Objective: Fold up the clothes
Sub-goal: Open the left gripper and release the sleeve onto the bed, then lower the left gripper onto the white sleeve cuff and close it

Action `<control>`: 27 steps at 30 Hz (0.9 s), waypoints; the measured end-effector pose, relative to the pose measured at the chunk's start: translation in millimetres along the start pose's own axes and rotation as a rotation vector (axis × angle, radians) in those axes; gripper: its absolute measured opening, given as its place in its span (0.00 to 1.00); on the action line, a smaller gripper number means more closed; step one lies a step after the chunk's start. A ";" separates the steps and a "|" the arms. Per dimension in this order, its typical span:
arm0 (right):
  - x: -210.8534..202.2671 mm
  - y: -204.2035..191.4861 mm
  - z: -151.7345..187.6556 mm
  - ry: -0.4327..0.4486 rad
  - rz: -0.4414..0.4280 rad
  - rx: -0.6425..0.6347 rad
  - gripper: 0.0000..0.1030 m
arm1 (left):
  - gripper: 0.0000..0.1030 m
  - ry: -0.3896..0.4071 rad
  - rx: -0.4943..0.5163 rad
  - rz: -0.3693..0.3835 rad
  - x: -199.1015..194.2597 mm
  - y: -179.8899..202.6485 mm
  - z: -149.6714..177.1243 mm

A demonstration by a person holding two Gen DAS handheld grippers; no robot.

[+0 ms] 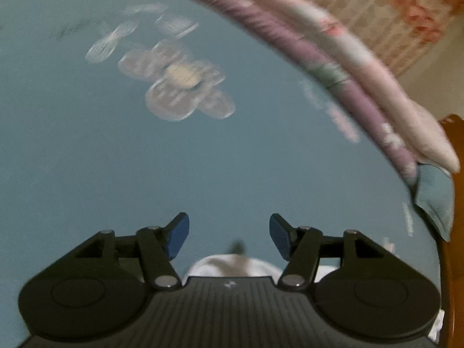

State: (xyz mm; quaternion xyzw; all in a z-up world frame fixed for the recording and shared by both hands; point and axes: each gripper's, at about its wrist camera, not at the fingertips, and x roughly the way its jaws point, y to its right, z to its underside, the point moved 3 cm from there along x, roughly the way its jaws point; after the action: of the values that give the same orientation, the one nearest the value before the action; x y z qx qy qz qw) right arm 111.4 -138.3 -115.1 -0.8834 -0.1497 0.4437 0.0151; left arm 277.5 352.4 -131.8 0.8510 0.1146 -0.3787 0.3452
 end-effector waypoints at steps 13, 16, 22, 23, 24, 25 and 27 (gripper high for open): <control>-7.7 -2.0 2.4 0.014 0.000 0.005 0.80 | 0.68 -0.173 0.053 0.290 -14.3 47.2 54.2; -12.3 -3.6 3.9 0.020 -0.011 0.009 0.80 | 0.68 -0.180 0.131 0.323 -29.9 70.1 70.5; -16.6 -10.7 8.1 0.019 -0.039 0.001 0.81 | 0.69 -0.258 0.315 0.383 -46.6 112.0 114.6; -16.7 -12.0 8.8 0.017 -0.044 0.000 0.81 | 0.69 -0.282 0.340 0.373 -44.3 114.9 123.5; -16.9 -13.4 9.6 0.015 -0.049 0.000 0.81 | 0.69 -0.305 0.362 0.363 -42.0 117.5 131.9; -17.6 -15.2 10.7 0.014 -0.052 0.000 0.81 | 0.69 -0.322 0.369 0.352 -39.5 117.9 138.4; -20.1 -18.2 12.1 0.013 -0.055 -0.005 0.82 | 0.69 -0.357 0.367 0.328 -33.9 114.7 149.4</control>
State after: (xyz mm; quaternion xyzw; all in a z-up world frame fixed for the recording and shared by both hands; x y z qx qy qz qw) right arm 86.0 -127.8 -103.8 -0.8819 -0.1750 0.4369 0.0261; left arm 222.1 169.6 -120.7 0.8264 -0.1570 -0.4759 0.2569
